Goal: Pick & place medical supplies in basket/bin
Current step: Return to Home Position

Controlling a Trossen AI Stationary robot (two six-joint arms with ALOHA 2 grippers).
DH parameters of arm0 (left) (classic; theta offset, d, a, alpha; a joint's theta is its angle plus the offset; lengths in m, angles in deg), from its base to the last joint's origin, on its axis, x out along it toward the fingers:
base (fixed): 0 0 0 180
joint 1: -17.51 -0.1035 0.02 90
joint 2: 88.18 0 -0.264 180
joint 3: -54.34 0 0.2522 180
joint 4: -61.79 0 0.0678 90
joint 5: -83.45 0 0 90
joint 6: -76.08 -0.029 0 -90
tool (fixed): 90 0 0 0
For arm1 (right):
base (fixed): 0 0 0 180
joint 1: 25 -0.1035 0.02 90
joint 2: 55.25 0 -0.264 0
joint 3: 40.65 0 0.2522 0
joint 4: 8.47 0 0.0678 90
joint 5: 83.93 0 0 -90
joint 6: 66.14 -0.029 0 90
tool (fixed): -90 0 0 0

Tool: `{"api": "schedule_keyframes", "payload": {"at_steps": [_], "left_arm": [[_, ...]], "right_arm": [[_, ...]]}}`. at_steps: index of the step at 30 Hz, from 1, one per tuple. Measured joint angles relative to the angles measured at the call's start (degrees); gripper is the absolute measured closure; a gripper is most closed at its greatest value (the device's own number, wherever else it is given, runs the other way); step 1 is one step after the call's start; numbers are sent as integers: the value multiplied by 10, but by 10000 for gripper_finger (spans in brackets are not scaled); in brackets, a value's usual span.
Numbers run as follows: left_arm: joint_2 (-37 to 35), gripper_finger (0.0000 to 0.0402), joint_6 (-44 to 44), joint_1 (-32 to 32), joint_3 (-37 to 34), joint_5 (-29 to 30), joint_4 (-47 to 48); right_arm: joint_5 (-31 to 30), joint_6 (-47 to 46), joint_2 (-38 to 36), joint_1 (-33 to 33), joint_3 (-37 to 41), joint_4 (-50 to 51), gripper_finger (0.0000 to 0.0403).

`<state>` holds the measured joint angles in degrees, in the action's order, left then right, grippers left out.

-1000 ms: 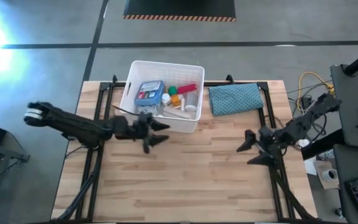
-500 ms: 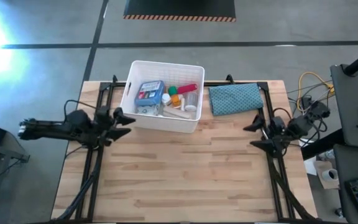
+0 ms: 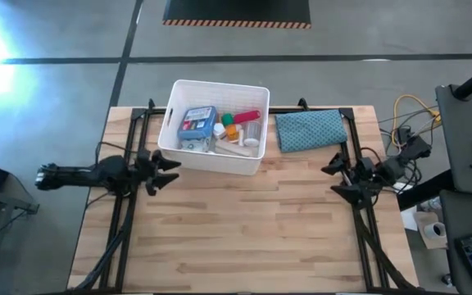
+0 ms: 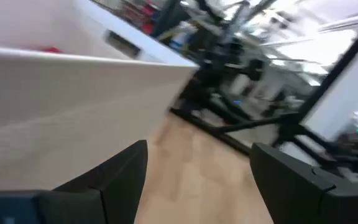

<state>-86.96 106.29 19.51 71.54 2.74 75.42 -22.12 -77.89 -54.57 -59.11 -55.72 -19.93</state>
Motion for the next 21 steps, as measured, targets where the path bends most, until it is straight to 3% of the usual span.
{"api": "schedule_keyframes", "payload": {"at_steps": [7,11,17,21], "left_arm": [[6,139,-8,-18,7,22,39],[-1,139,-8,-18,6,50,41],[0,139,48,-18,2,78,41],[10,139,82,-18,0,80,42]], "right_arm": [[-32,25,-6,7,8,3,76],[-65,-57,-2,40,8,63,76],[85,-5,-7,108,7,43,76],[182,-96,-7,153,8,159,76]]}}
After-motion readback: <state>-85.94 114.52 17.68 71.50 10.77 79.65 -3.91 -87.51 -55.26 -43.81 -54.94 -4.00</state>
